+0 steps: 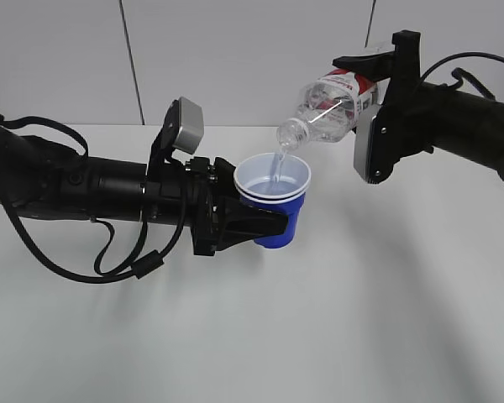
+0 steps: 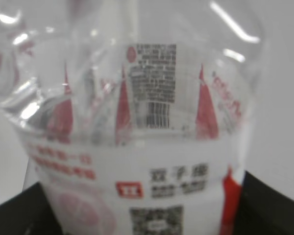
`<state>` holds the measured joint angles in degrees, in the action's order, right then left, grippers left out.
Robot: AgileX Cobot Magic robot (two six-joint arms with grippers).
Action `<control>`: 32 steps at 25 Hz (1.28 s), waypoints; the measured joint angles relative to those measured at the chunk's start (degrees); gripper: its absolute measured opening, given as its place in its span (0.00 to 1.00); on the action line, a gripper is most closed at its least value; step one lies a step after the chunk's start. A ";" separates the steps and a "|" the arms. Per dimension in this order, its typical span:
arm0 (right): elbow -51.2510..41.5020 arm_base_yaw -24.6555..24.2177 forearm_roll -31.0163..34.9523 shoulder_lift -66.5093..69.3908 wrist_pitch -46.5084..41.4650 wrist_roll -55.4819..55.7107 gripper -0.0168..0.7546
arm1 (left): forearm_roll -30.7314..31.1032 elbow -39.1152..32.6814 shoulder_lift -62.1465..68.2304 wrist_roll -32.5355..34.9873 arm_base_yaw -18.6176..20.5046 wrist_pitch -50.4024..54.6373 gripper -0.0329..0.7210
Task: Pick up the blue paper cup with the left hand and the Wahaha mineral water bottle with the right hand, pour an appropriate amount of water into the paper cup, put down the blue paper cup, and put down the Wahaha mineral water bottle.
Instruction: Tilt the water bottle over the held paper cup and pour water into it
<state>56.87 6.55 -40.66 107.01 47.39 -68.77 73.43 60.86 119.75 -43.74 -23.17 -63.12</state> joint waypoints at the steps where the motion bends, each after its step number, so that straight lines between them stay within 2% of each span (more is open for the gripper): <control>1: 0.00 0.00 0.00 0.00 0.00 -0.14 0.65 | 0.00 0.00 0.00 0.00 0.00 0.00 0.68; 21: 0.00 0.00 0.00 0.00 0.11 -0.09 0.65 | 0.00 0.00 0.00 0.00 0.00 0.10 0.68; 32: 0.00 0.00 0.00 0.00 4.38 18.70 0.65 | -1.51 0.00 0.00 0.00 0.00 0.10 0.68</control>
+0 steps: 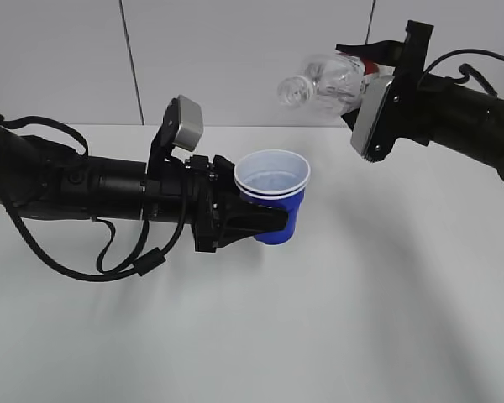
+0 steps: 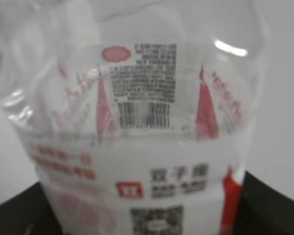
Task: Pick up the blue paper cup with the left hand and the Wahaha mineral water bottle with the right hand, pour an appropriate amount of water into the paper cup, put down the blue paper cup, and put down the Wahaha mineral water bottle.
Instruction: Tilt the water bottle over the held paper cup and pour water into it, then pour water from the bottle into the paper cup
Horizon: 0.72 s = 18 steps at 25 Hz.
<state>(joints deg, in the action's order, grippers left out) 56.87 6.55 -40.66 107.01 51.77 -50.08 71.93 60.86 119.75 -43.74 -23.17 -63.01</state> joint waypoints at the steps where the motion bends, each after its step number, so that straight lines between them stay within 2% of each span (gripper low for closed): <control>1: 0.00 0.00 0.00 0.00 0.00 2.75 0.65 | -0.33 0.00 0.00 0.00 0.00 0.08 0.68; 8: 0.00 0.00 0.93 0.00 5.63 26.88 0.65 | -4.77 0.00 0.00 0.00 0.00 1.33 0.68; 18: 0.00 0.00 4.87 0.00 7.67 42.78 0.65 | -7.95 0.00 0.35 1.14 0.00 8.88 0.68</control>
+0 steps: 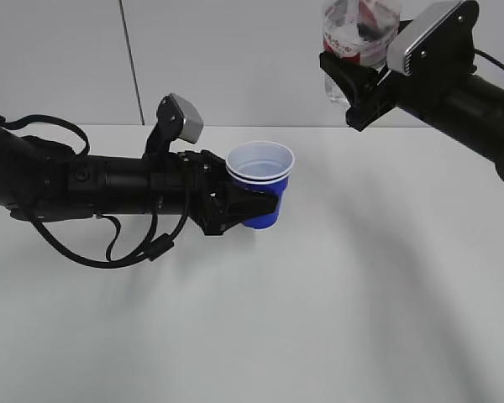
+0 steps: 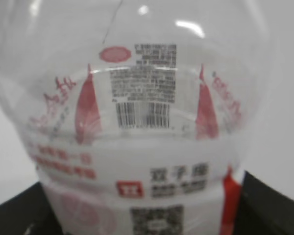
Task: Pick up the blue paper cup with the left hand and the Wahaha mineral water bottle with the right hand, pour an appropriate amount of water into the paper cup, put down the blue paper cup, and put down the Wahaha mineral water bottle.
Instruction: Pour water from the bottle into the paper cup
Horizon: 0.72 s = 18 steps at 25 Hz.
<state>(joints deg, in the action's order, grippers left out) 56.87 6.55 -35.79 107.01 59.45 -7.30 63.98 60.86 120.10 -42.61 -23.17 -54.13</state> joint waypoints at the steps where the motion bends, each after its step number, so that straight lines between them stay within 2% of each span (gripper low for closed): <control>1: 0.00 0.00 0.00 0.00 0.00 0.87 0.65 | -0.45 0.00 0.02 0.13 0.11 0.26 0.68; 8: -0.14 0.00 0.00 0.00 0.00 2.40 0.65 | -3.49 0.00 0.23 0.88 2.51 0.84 0.68; 18: -1.74 0.00 0.46 0.00 -0.82 2.53 0.65 | -3.61 0.00 0.23 1.00 7.22 -0.64 0.68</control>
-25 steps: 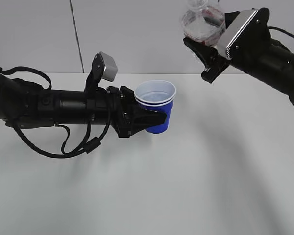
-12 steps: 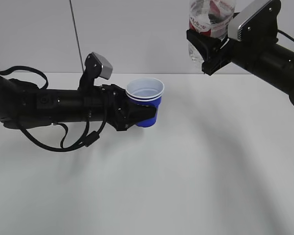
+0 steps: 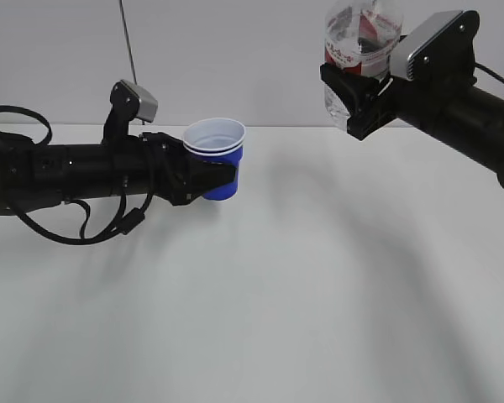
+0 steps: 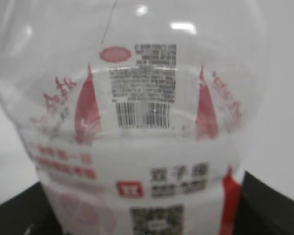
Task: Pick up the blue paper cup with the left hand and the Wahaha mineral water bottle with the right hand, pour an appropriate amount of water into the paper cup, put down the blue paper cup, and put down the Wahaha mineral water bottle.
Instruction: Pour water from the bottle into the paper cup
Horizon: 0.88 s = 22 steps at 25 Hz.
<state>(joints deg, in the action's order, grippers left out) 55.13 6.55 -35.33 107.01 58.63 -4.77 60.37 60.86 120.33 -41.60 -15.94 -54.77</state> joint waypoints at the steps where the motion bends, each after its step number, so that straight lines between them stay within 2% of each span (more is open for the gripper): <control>1: 0.00 0.00 0.12 0.00 -0.14 0.00 0.65 | 0.30 0.00 0.00 0.00 0.44 -1.09 0.68; 13: 0.00 0.00 0.21 0.00 -0.49 0.00 0.65 | 4.20 0.00 0.00 0.37 4.49 -3.58 0.68; 22: 0.00 0.00 0.21 0.00 -0.49 0.00 0.65 | 5.23 0.00 0.00 2.40 5.76 -0.79 0.68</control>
<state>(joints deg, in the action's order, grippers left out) 55.13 6.55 -35.12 107.01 58.14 -4.77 65.60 60.86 120.33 -39.21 -10.18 -55.56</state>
